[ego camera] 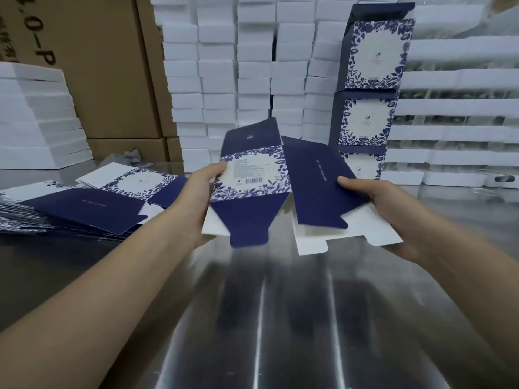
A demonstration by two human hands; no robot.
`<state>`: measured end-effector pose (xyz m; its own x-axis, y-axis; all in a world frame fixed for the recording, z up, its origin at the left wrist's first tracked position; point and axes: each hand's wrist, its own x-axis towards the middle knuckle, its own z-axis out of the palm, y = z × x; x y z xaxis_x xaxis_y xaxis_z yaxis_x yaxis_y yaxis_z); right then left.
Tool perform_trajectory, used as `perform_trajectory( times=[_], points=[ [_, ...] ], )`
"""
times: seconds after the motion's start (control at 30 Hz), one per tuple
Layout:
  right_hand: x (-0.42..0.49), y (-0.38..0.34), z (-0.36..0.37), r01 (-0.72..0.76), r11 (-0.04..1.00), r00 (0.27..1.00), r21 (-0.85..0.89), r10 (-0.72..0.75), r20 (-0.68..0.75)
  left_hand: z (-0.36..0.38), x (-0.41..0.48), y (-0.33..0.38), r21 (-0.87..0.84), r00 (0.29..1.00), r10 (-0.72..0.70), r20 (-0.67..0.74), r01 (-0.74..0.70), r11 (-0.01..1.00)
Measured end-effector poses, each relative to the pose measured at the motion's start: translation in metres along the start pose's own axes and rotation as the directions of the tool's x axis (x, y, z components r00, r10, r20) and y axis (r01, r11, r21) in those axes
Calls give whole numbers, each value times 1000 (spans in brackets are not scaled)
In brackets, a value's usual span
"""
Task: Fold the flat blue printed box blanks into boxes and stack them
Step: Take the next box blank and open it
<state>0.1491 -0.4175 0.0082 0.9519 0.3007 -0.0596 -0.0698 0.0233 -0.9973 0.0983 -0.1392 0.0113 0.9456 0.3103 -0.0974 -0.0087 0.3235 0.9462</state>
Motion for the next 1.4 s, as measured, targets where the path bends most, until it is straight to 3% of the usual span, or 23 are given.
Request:
perform_trajectory(
  times=[0.1,0.17,0.23,0.33,0.43,0.5,0.57,0.8,0.9,0.97,1.07,1.17,1.27,1.4],
  points=[
    [0,1,-1,7,999,998,50,-4,-55,-4,-1,-6,103,994,-11,104,0,995],
    [-2,-1,-2,6,999,996,34,-3,-92,-5,4,-11,270,997,69,39,-77,960],
    [-3,-1,-1,35,998,989,-45,-41,-145,-5,9,-16,484,977,214,-15,-181,856],
    [-6,0,4,116,966,970,-230,-160,-184,-4,8,-21,634,953,293,76,-273,723],
    [-5,-1,6,152,961,966,-230,-194,-171,-4,6,-15,562,960,276,40,-250,788],
    [-6,-6,3,123,988,981,-94,-135,-140,-4,8,-10,346,988,156,13,-151,926],
    [-8,-11,-2,79,996,993,43,-74,-97,-4,6,-6,180,998,48,44,-55,982],
    [-5,-10,-3,144,990,980,-7,-144,-141,-1,3,-11,131,999,26,22,-29,991],
    [-1,-7,-5,146,989,987,-6,-146,-66,-5,1,-5,22,997,45,65,-46,999],
    [1,-3,-4,135,985,991,-106,-133,31,-6,0,-2,-15,989,83,123,-81,997],
    [0,4,2,151,963,978,-223,-112,178,-2,-1,-4,-17,968,94,231,-93,996],
    [-2,8,8,203,928,966,-311,-138,218,7,-3,-9,97,931,170,322,-211,973],
    [-4,11,13,236,910,969,-340,-194,152,13,-8,-16,262,920,277,279,-350,899],
    [2,15,17,278,896,948,-346,-314,-53,13,-3,-28,380,871,455,186,-490,785]
  ],
)
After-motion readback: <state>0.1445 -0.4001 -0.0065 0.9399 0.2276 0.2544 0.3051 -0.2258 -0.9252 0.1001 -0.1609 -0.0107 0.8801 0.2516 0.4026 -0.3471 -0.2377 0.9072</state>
